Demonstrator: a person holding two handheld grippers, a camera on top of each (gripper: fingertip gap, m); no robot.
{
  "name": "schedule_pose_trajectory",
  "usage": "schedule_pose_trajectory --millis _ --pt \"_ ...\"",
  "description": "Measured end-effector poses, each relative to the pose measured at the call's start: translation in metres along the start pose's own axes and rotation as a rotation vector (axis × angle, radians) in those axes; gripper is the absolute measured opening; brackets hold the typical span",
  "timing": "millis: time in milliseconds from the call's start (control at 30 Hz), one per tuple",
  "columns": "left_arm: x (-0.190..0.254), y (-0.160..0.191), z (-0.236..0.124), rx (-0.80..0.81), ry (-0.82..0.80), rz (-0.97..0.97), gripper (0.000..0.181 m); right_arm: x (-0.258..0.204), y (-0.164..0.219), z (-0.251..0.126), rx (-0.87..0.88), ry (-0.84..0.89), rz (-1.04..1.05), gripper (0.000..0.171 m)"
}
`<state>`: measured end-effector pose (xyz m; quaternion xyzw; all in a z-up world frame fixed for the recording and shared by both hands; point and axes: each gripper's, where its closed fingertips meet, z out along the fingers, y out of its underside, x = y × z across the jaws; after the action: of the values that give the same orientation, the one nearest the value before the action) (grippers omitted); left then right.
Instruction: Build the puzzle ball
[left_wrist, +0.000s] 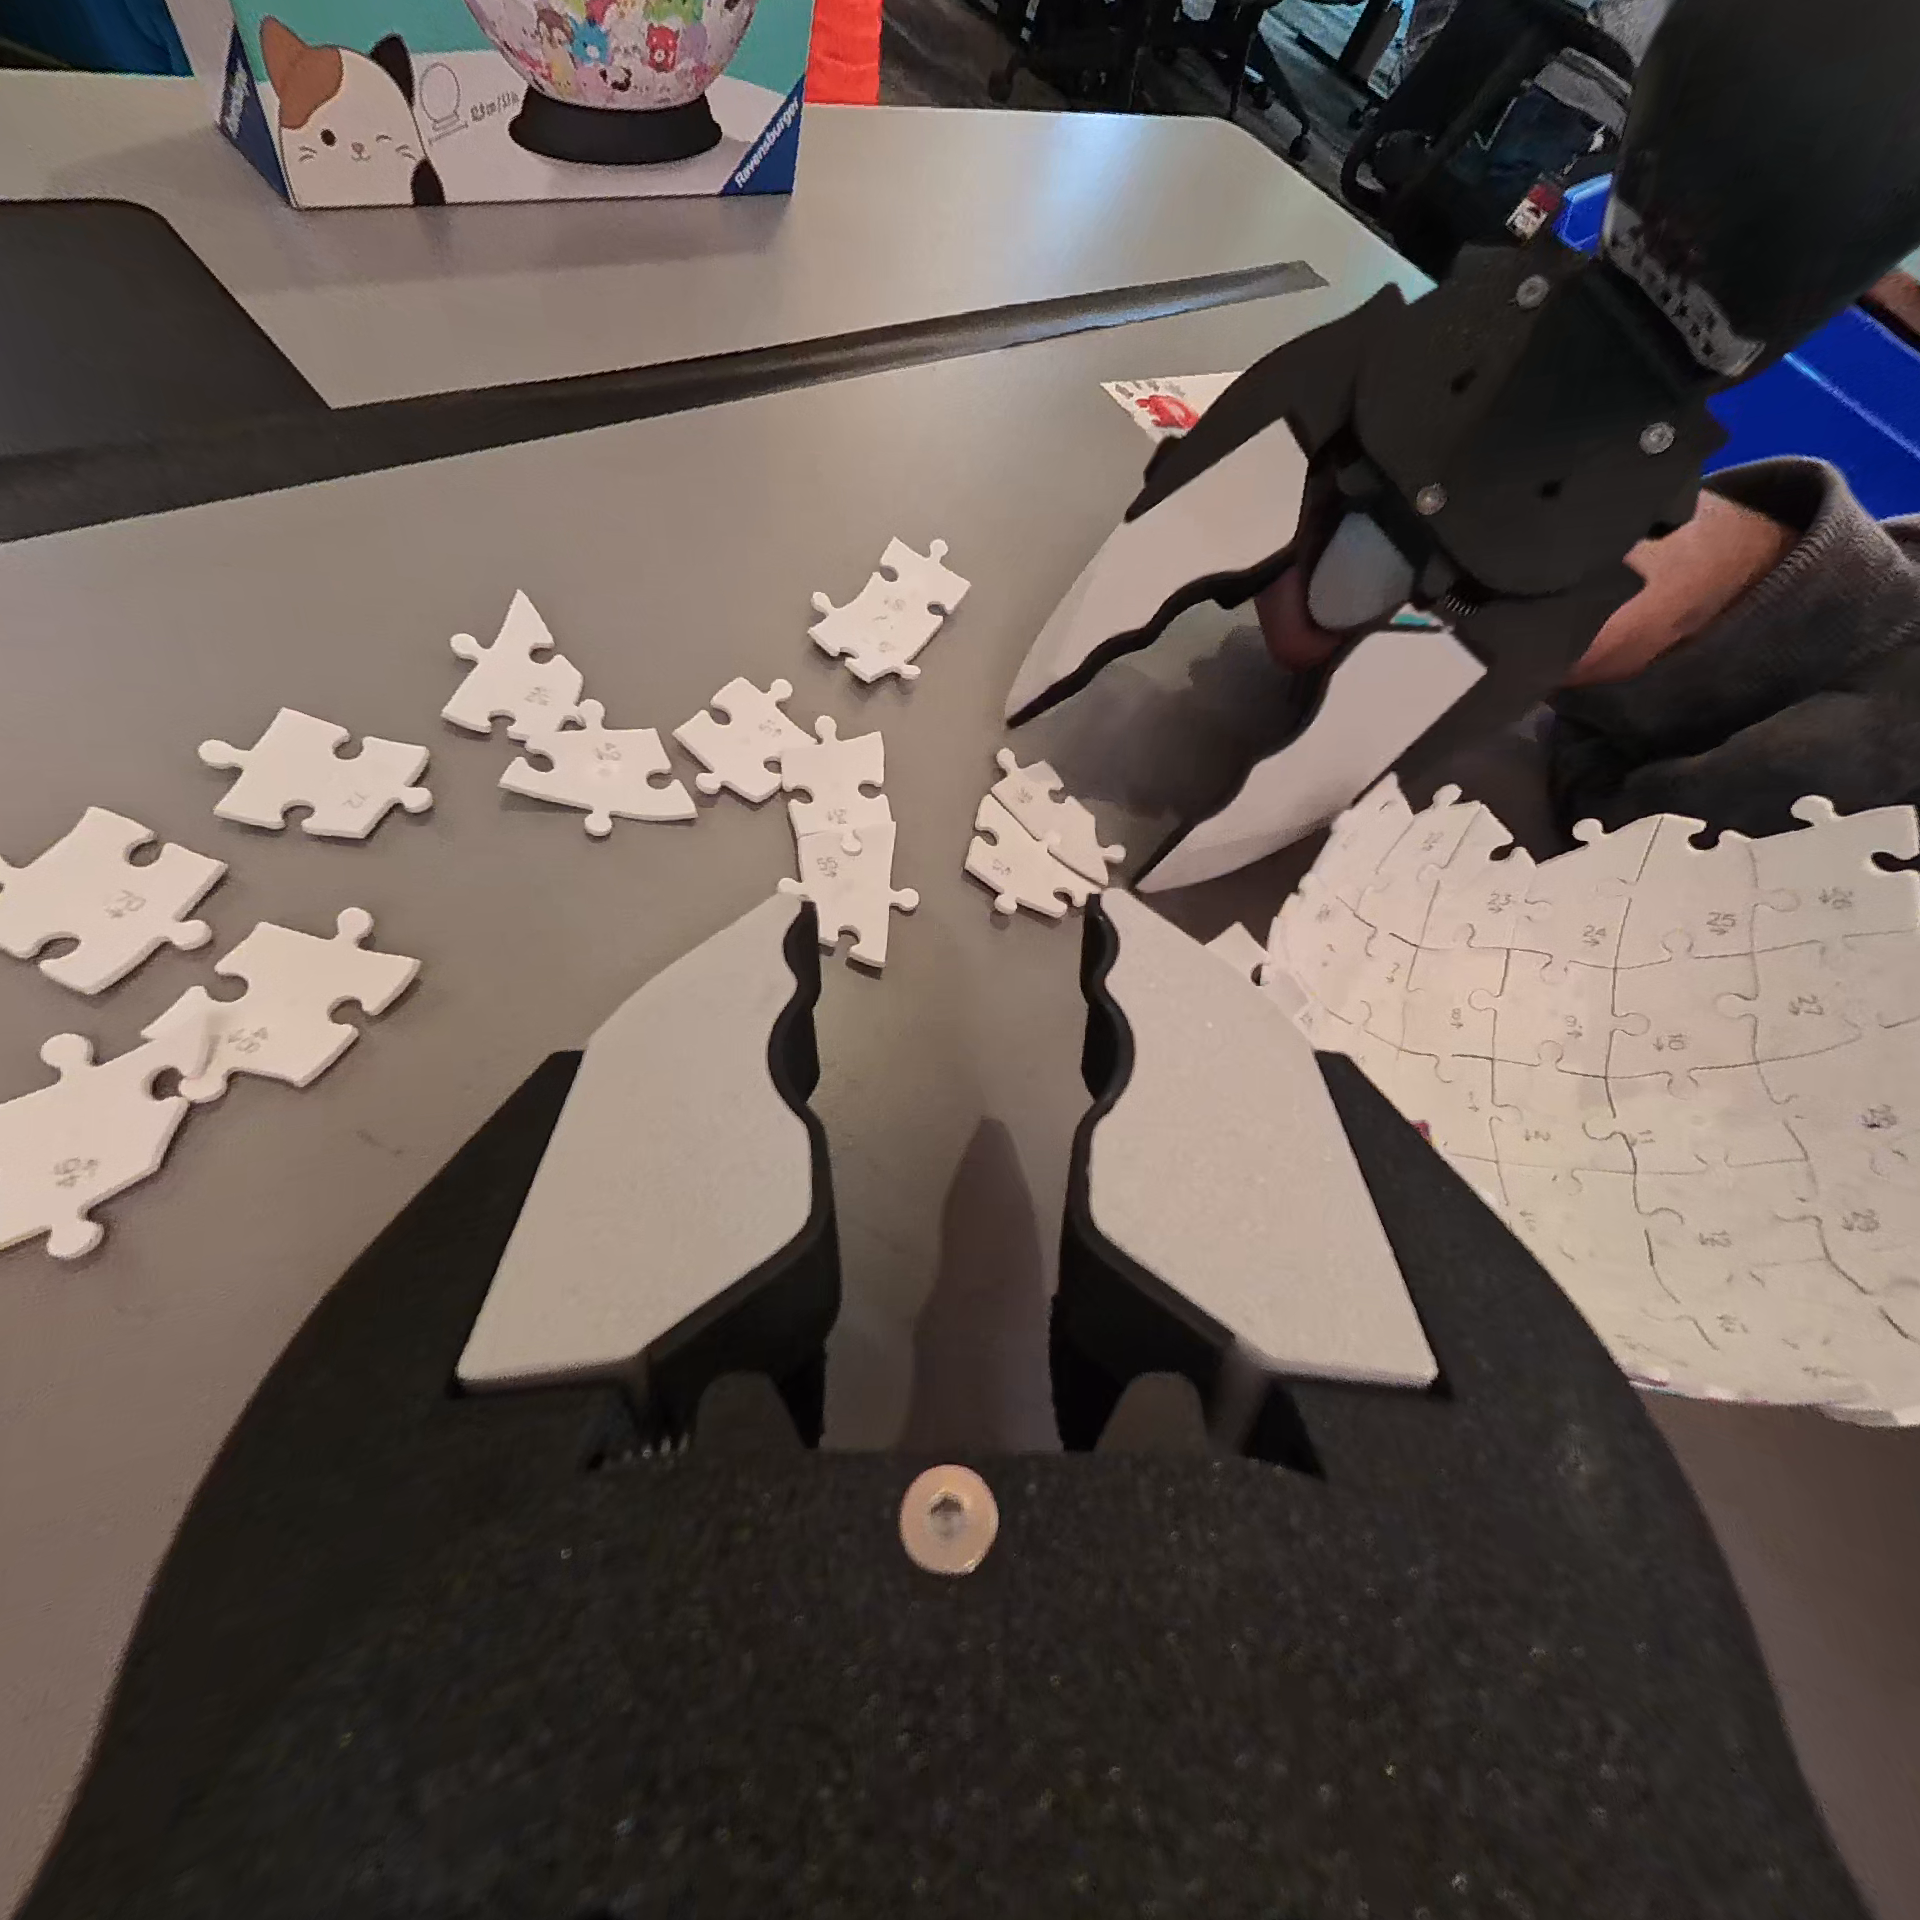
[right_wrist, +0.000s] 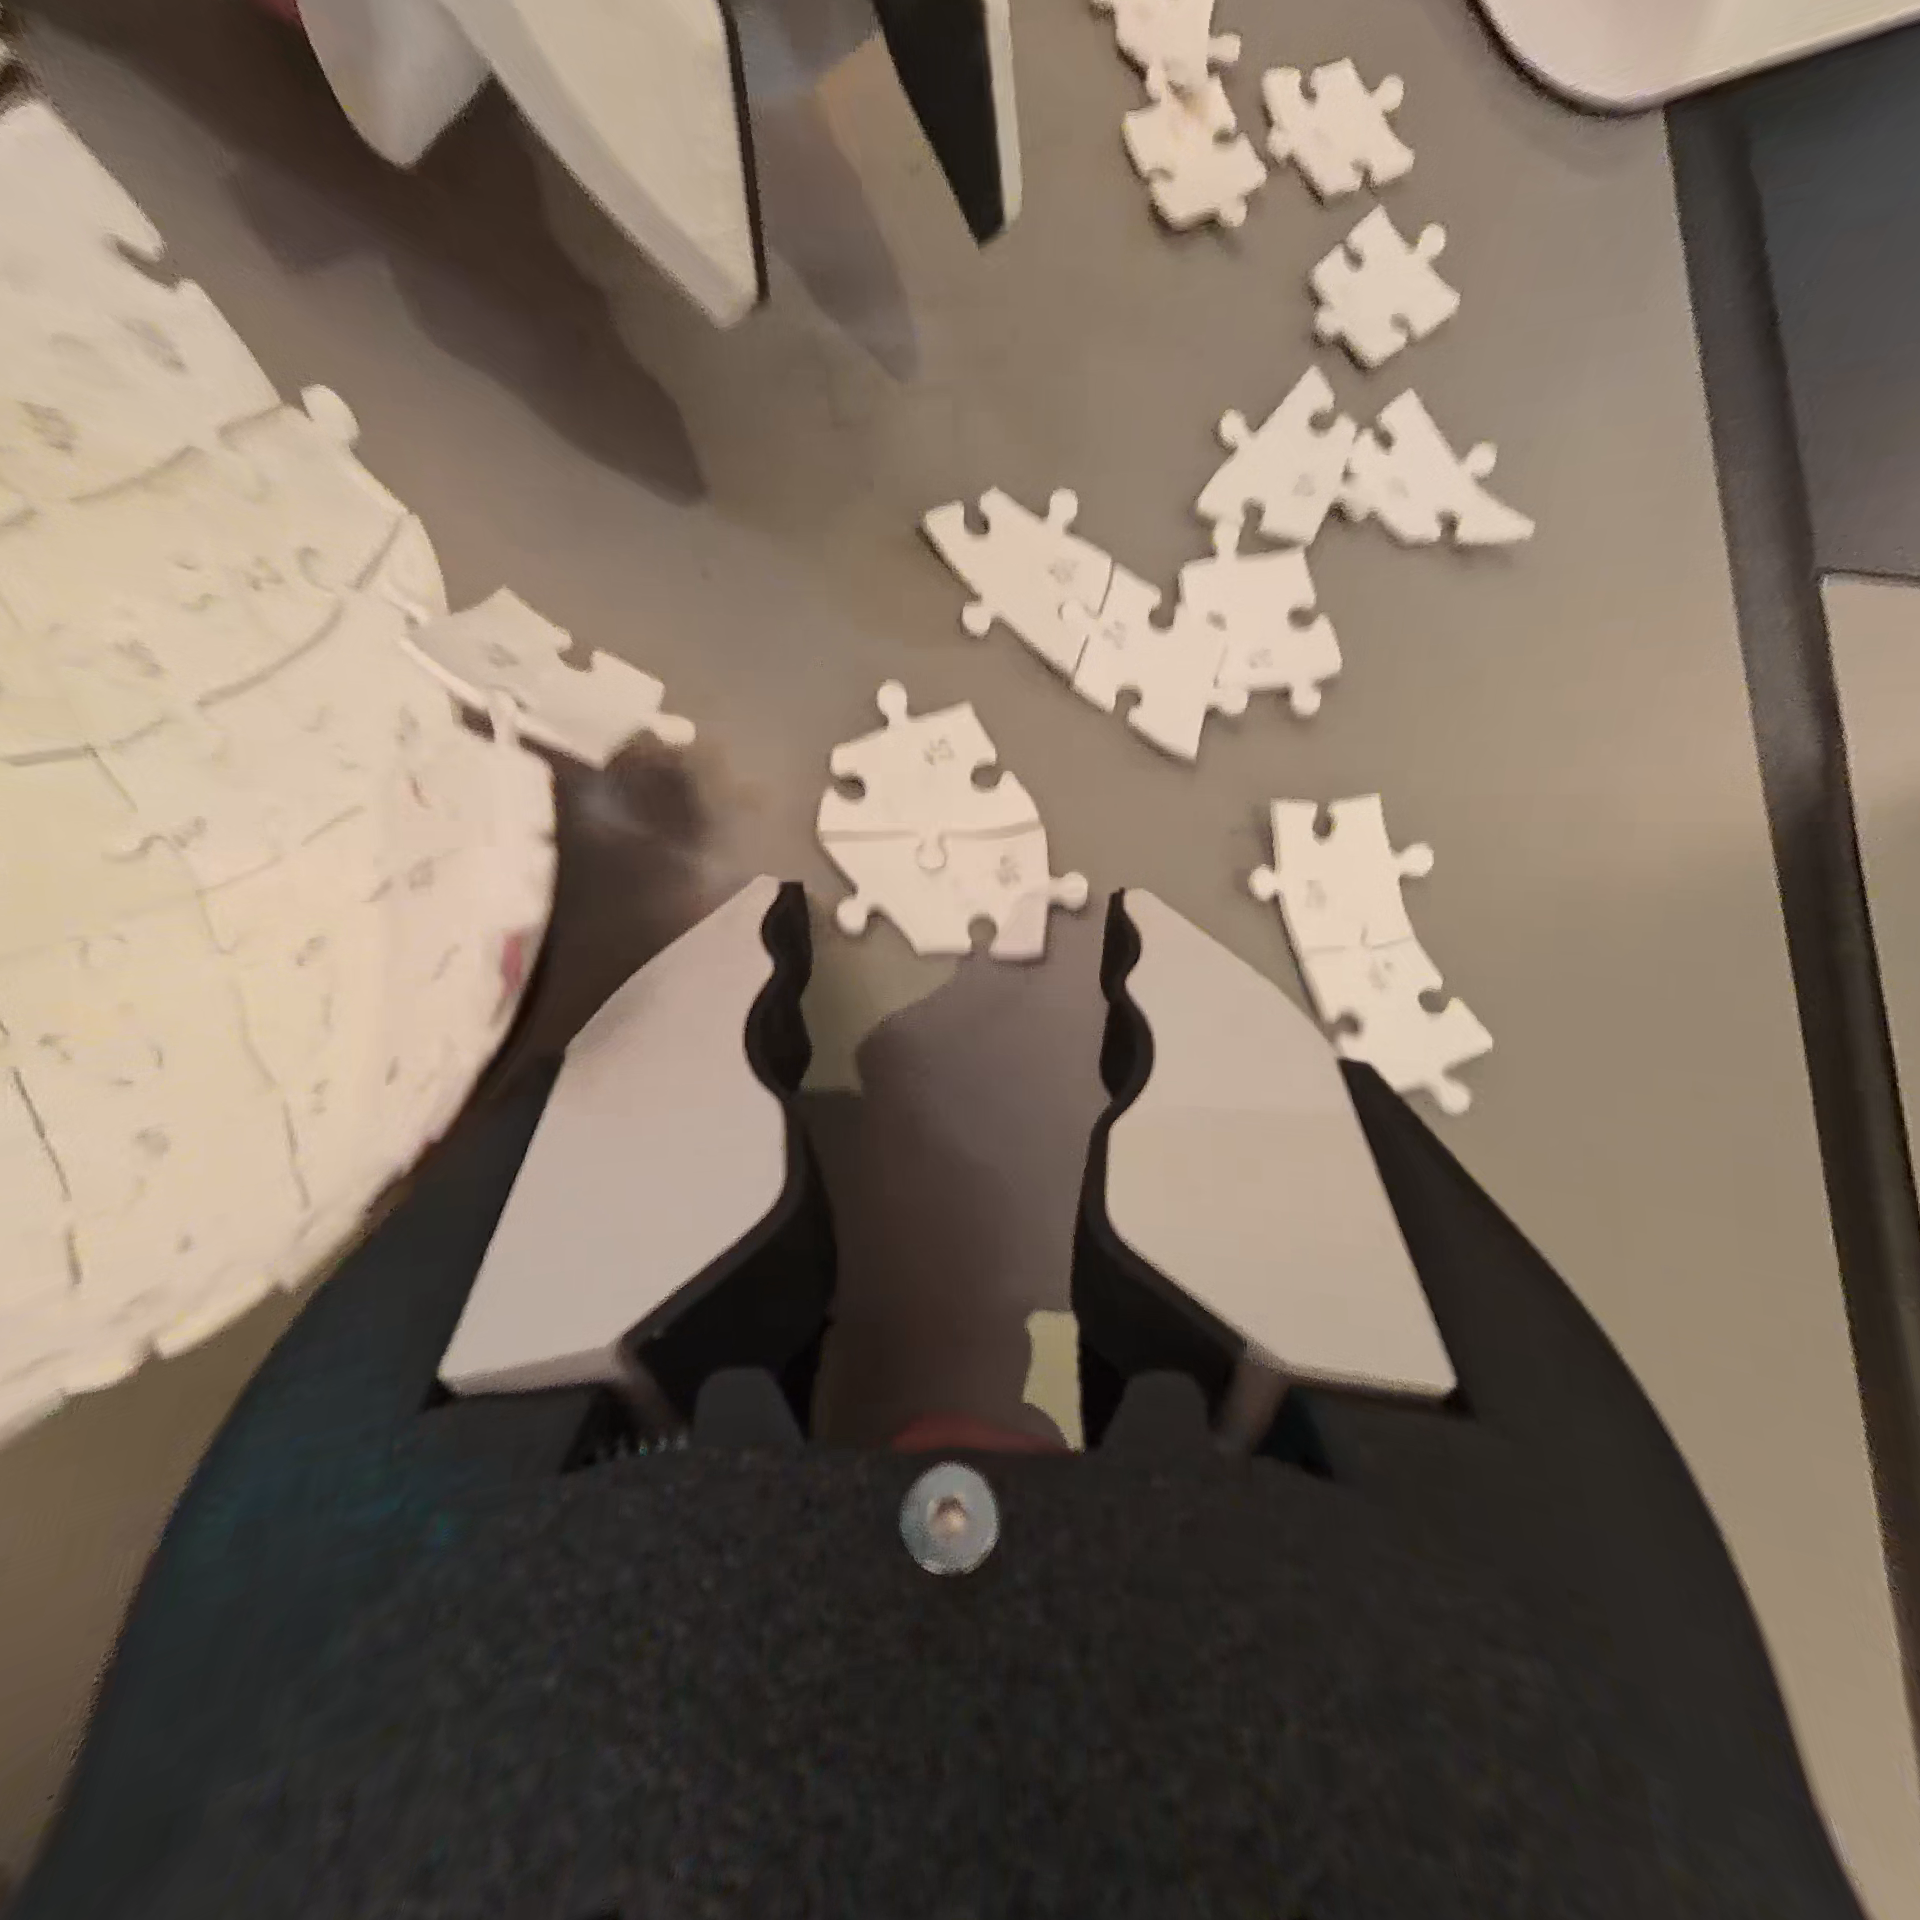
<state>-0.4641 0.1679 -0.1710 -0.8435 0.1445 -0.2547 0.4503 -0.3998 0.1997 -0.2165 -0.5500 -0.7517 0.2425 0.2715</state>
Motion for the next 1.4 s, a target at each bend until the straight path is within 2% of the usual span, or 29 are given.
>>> schedule_pose_trajectory --millis 167,233,300,600,667,833,933,1000,1200,1300,1400 --pt "0.002 0.004 0.003 -0.020 0.010 0.005 0.048 0.002 -0.010 0.010 0.010 -0.057 -0.002 0.058" --pt "0.003 0.006 0.004 -0.031 0.019 0.008 0.048 -0.003 -0.010 0.012 0.016 -0.114 0.022 0.046" --pt "0.005 0.007 0.005 -0.039 0.029 0.011 0.048 -0.003 -0.009 0.011 0.020 -0.126 0.033 0.043" --pt "0.012 -0.005 0.020 -0.059 0.120 -0.089 0.048 0.012 -0.012 0.001 0.036 0.030 -0.082 0.043" --pt "0.011 -0.008 0.026 -0.067 0.129 -0.120 0.048 0.016 -0.022 -0.006 0.080 0.068 -0.100 0.043" --pt "0.031 -0.026 0.032 -0.028 0.276 -0.234 0.049 0.015 -0.055 -0.030 0.197 0.127 -0.178 0.043" --pt "0.038 -0.033 0.030 0.009 0.337 -0.264 0.035 0.012 -0.062 -0.034 0.187 0.143 -0.222 0.043" --pt "0.039 -0.037 0.026 0.039 0.370 -0.274 0.008 0.009 -0.067 -0.035 0.209 0.143 -0.232 0.043" --pt "0.040 -0.046 0.013 0.102 0.393 -0.231 0.002 0.004 -0.080 -0.054 0.295 0.124 -0.223 0.047" --pt "0.040 -0.054 0.002 0.161 0.374 -0.172 0.002 0.004 -0.090 -0.072 0.387 0.057 -0.099 0.046" --pt "0.041 -0.060 -0.008 0.222 0.369 -0.158 0.002 0.008 -0.093 -0.076 0.429 -0.024 0.076 0.036"
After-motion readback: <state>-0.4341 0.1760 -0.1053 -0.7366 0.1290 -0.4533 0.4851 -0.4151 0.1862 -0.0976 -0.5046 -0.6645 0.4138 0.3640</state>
